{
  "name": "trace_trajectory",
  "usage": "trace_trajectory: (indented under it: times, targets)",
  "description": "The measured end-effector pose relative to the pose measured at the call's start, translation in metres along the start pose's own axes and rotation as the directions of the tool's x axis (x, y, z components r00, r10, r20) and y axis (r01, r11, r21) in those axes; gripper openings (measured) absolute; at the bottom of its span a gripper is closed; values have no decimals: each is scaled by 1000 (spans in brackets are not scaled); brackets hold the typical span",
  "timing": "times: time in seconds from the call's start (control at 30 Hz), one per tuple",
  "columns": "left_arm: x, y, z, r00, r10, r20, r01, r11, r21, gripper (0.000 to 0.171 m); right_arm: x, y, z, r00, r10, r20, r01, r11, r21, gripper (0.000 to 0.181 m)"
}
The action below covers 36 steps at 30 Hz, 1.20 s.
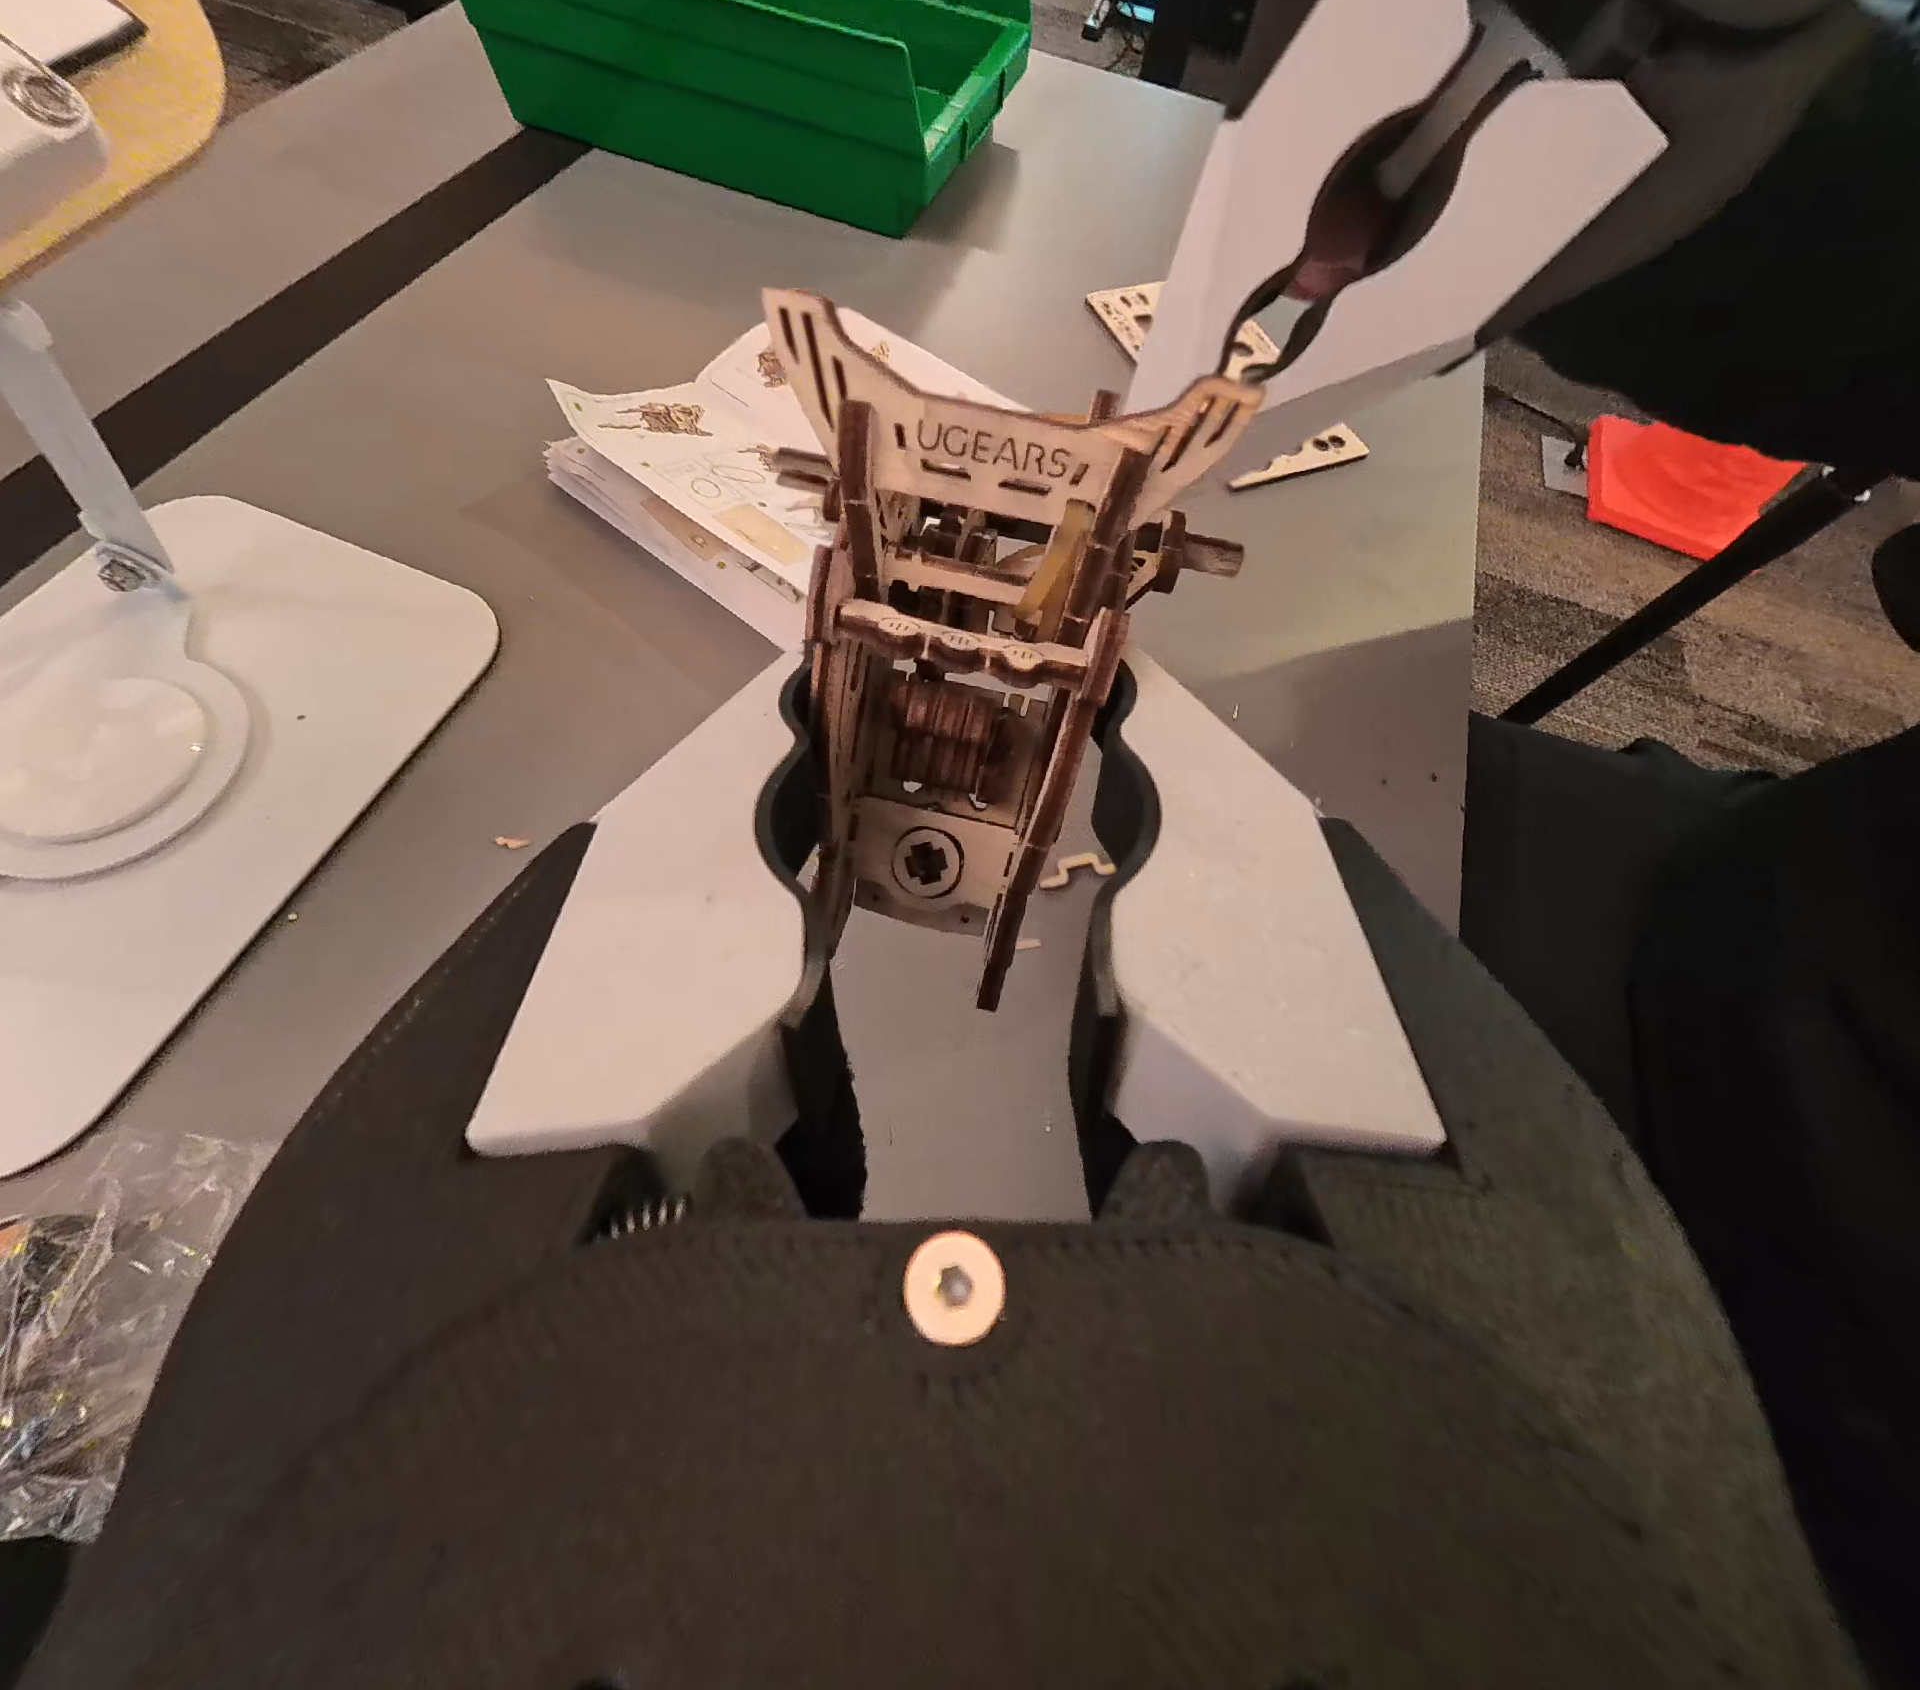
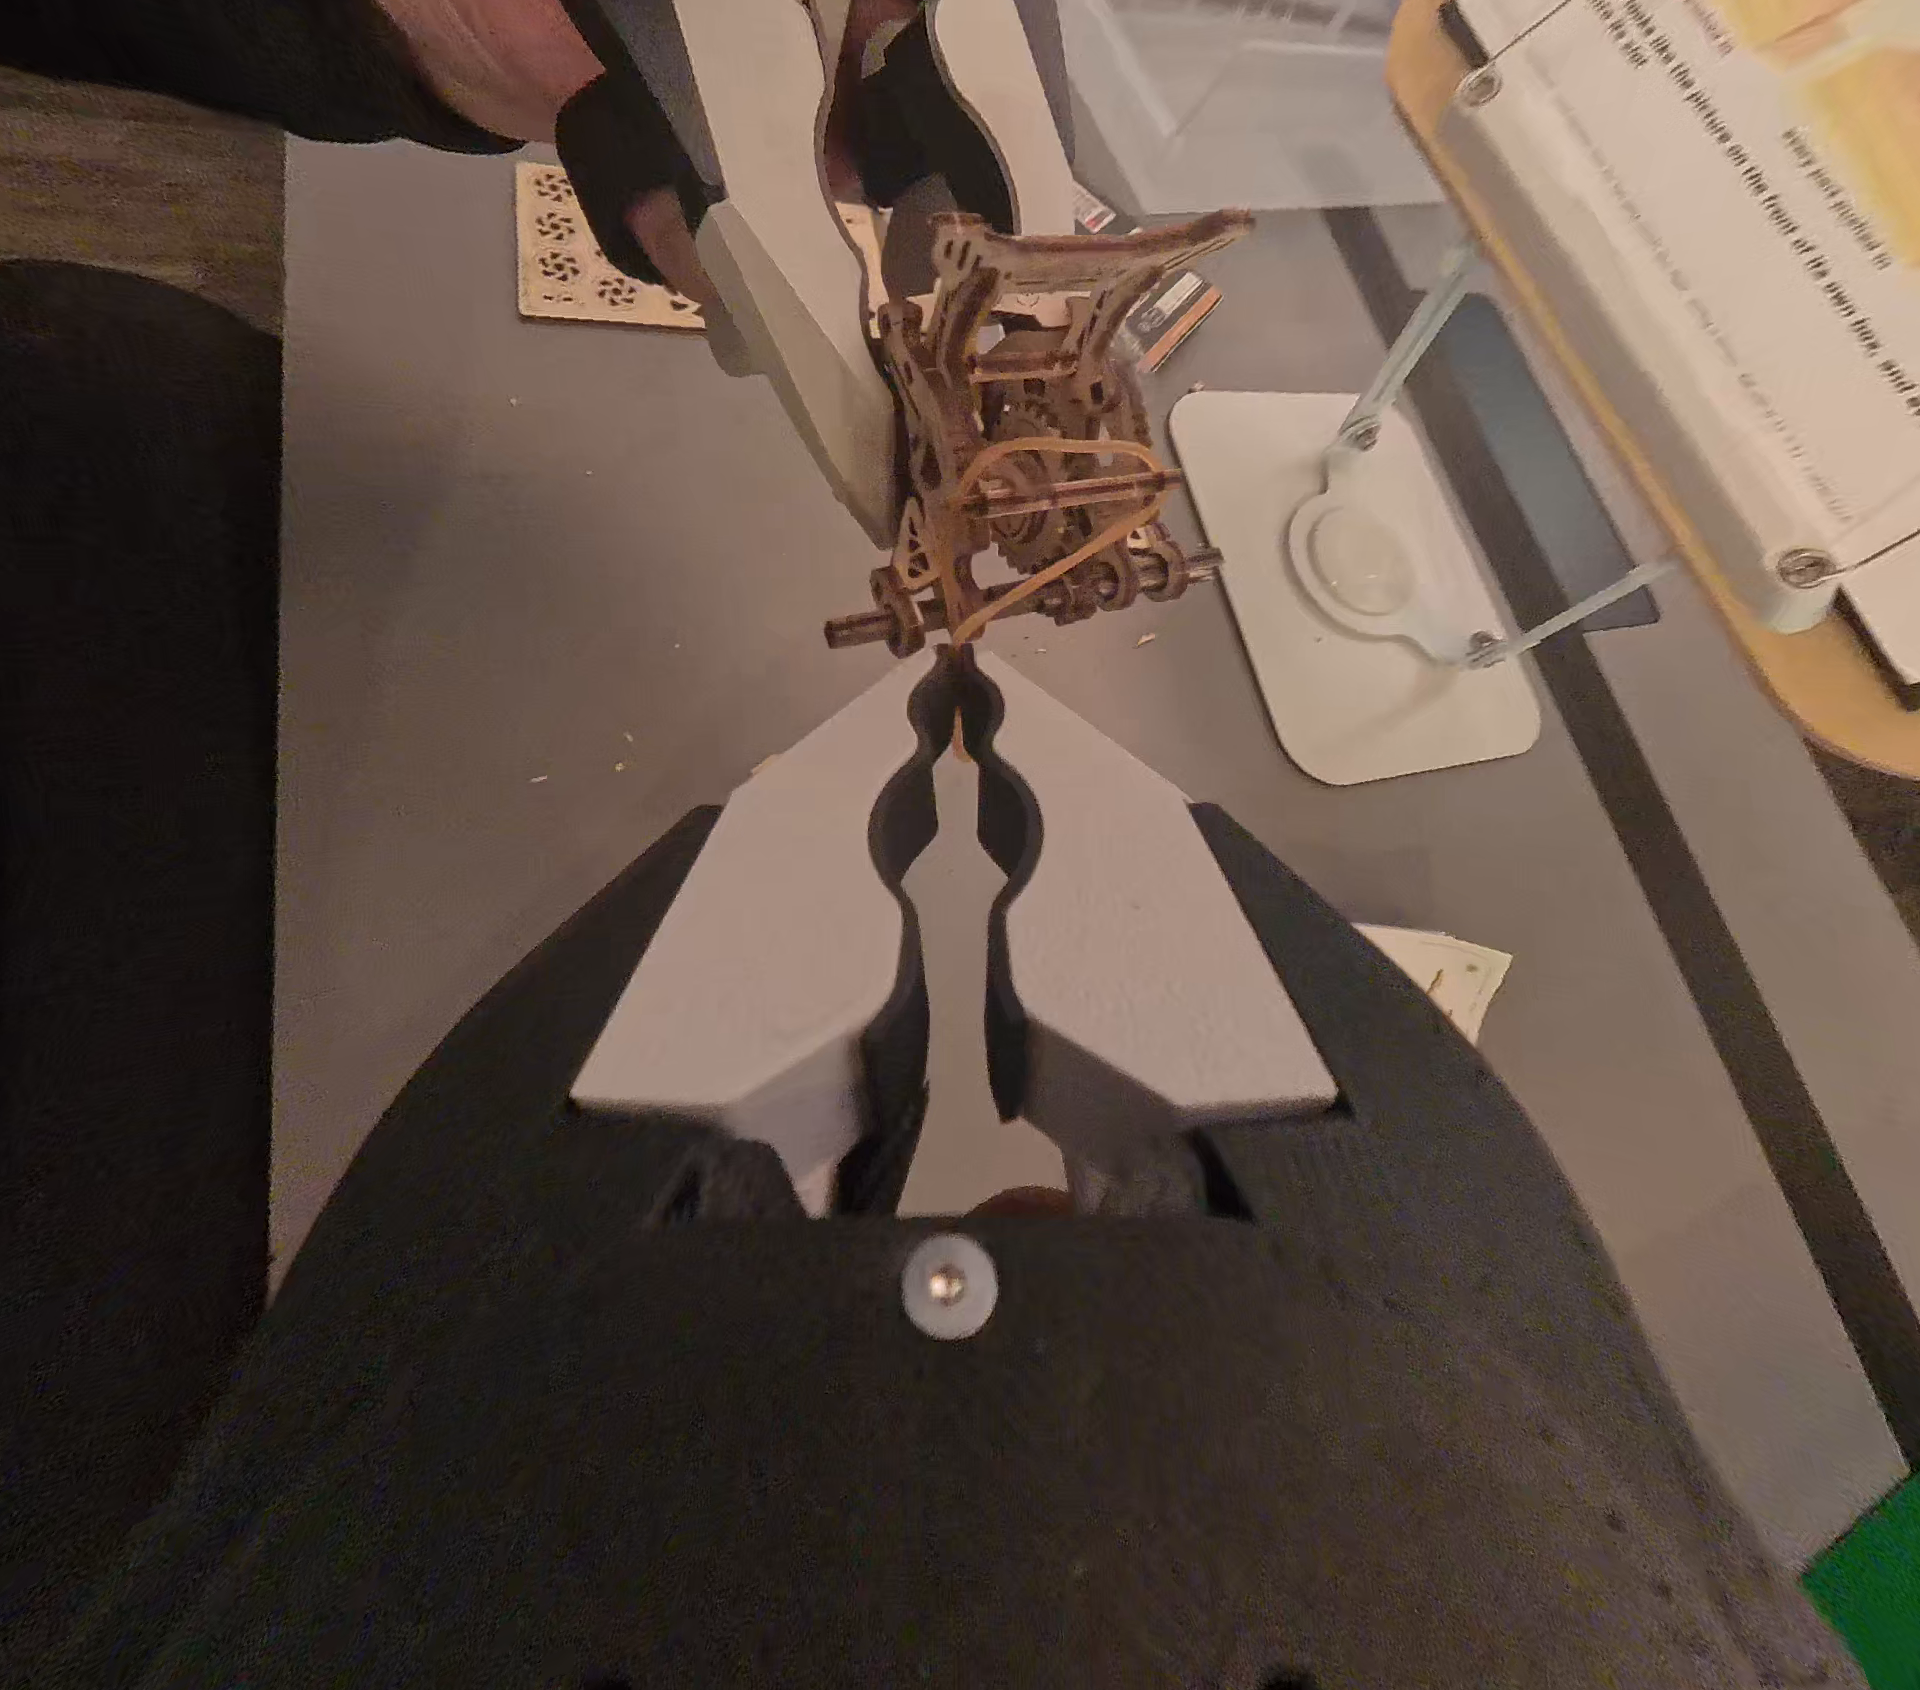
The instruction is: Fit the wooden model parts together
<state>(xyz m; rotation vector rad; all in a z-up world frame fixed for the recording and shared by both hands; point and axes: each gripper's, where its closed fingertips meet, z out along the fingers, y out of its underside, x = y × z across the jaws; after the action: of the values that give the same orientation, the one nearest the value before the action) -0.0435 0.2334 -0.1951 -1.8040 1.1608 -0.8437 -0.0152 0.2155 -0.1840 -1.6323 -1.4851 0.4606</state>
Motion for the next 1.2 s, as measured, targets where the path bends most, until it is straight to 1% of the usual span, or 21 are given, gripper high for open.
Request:
trace_trajectory:
  times: [0.07, 0.13, 0.2, 0.33, 0.47, 0.57, 0.67, 0.87, 0.9, 1.0, 1.2]
  targets:
    - [-2, -3, 1, 1000, 2, 20, -2, 1000, 8, 48, 4, -1, 0, 997, -30, -71, 31, 999, 22, 0]
    - [-2, -6, 0, 1000, 1, 29, -2, 1000, 19, 48, 5, 0, -1, 993, -40, -112, 46, 998, 42, 0]
    - [-3, -10, 0, 999, -6, 38, 4, 999, 47, 48, 5, -1, -2, 993, -3, -116, 13, 996, 85, 0]
    - [-2, -17, 0, 999, 12, 51, -16, 997, 72, 48, 12, 2, -6, 990, 50, -135, -32, 991, 127, 0]
    - [-2, -25, -1, 998, 22, 64, -28, 994, 101, 48, 12, -1, -9, 986, 9, -166, 19, 986, 167, 0]
    - [-2, -29, 0, 998, 10, 66, -18, 993, 115, 48, 13, -1, -9, 973, -63, -224, 98, 984, 150, 0]
    - [0, -34, 2, 999, -21, 42, 14, 989, 148, 48, 14, 1, -9, 951, -145, -272, 181, 977, 111, 0]
    - [2, -39, 4, 996, -91, -12, 91, 978, 187, 48, 17, -2, -13, 905, -236, -353, 282, 956, 83, 0]
    - [3, -40, 4, 994, -108, -31, 112, 974, 197, 48, 17, -2, -13, 898, -258, -357, 301, 951, 69, 0]
    - [7, -42, 4, 988, -134, -73, 147, 966, 212, 48, 23, 7, -10, 857, -344, -385, 362, 932, -27, 0]
    - [14, -46, 6, 989, -114, -94, 132, 967, 216, 48, 36, 11, -13, 815, -395, -423, 382, 916, -120, 0]
